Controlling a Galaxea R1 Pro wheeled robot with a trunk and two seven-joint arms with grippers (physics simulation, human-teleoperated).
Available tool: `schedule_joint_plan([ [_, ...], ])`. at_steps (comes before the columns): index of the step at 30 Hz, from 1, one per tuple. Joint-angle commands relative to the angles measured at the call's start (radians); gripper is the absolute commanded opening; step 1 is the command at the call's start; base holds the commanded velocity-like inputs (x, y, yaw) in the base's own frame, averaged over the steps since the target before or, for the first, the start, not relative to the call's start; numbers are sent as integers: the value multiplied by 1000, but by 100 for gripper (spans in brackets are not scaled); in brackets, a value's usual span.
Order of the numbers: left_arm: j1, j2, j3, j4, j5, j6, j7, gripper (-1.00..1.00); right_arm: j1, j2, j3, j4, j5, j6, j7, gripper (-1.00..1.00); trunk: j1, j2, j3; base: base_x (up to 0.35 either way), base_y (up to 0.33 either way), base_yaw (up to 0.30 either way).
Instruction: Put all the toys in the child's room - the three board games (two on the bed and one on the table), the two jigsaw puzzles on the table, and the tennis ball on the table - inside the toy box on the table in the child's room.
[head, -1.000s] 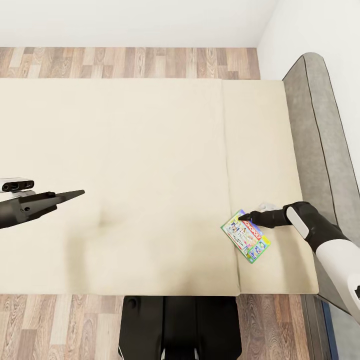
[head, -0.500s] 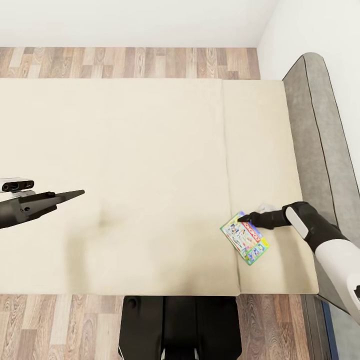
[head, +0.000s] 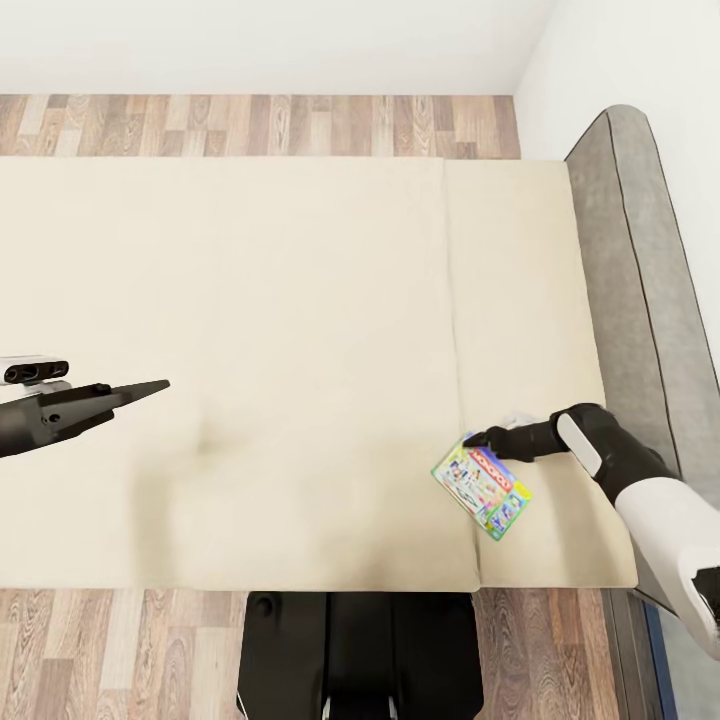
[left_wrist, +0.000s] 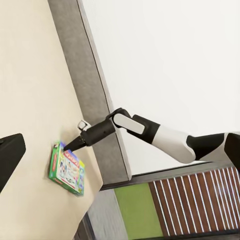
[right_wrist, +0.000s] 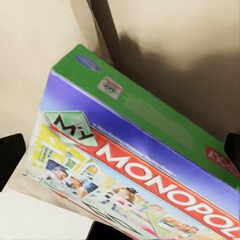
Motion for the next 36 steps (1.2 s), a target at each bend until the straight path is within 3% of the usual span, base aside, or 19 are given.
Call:
schedule_joint_plan([
  [1, 0, 0, 0, 0, -1, 11, -4, 100, -1, 2, 4, 0, 8, 3, 9, 100, 1, -2, -1, 0, 0, -38],
  [13, 0, 0, 0, 0, -1, 11, -4, 100, -1, 48, 4, 7, 10, 16, 8, 100, 1, -2, -1, 0, 0, -64],
  [25, -1, 1, 0, 0, -1, 11, -4, 100, 6, 35, 6, -19, 11, 14, 8, 100, 1, -2, 5, 0, 0, -10],
  [36, -1, 2, 0, 0, -1, 11, -4, 100, 28, 33, 4, -119, 10, 11, 7, 100, 1, -2, 9, 0, 0, 0],
])
